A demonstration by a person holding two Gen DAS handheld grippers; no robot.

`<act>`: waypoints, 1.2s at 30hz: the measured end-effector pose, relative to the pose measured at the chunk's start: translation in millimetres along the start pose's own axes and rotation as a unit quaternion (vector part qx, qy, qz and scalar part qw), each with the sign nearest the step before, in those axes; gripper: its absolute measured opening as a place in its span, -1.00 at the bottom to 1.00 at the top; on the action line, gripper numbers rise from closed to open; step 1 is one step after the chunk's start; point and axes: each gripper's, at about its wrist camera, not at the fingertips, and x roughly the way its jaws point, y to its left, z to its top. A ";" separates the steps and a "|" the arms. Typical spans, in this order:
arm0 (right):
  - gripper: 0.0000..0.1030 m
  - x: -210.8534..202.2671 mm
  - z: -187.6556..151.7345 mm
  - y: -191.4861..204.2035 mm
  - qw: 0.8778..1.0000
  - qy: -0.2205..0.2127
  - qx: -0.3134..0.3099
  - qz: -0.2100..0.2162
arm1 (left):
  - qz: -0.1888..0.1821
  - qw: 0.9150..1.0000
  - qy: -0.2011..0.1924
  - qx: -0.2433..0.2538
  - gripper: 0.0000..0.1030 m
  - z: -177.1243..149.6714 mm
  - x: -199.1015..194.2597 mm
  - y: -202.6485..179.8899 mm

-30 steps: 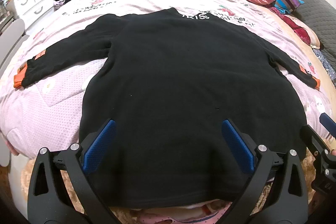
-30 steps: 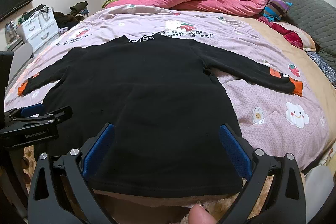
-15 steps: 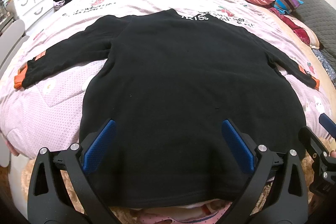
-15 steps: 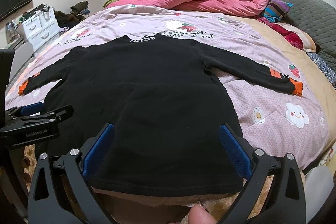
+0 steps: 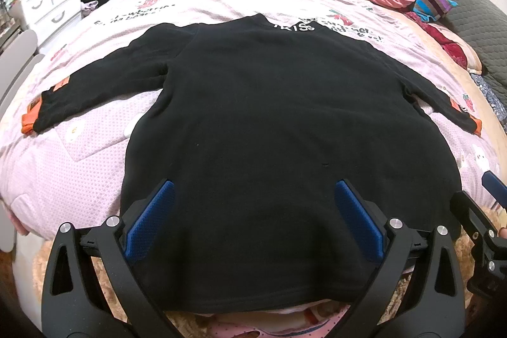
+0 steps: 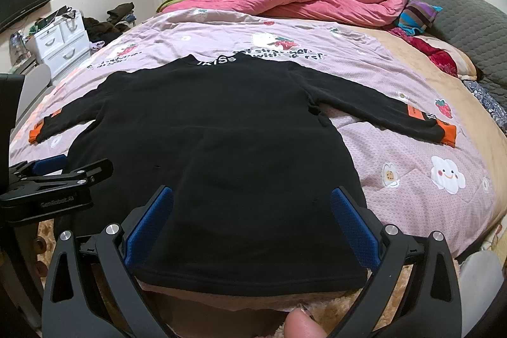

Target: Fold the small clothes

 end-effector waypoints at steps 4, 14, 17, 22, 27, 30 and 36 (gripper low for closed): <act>0.92 -1.5 0.2 1.4 1.000 0.000 -0.002 -0.001 | 0.000 1.000 0.000 -0.001 0.84 -0.1 -0.8 -0.1; 0.92 -3.5 1.5 1.4 1.000 -0.004 0.002 0.000 | 0.000 1.000 -0.003 -0.002 0.84 1.1 -2.7 0.0; 0.92 -4.0 1.7 2.4 1.000 -0.005 0.004 0.005 | 0.001 1.000 -0.004 -0.003 0.84 1.8 -2.9 0.8; 0.92 -1.1 5.7 3.4 1.000 -0.003 0.005 0.010 | 0.002 1.000 -0.001 -0.007 0.84 5.8 -0.1 1.6; 0.92 2.1 16.9 -1.8 1.000 -0.005 0.013 0.012 | 0.003 1.000 -0.001 -0.005 0.84 13.8 3.3 1.3; 0.92 2.6 24.9 -4.2 1.000 -0.011 0.014 0.011 | 0.007 1.000 -0.005 -0.003 0.84 20.2 3.9 1.1; 0.92 8.7 44.6 -9.7 1.000 -0.015 0.013 0.006 | 0.014 1.000 -0.006 -0.006 0.84 33.2 7.6 3.6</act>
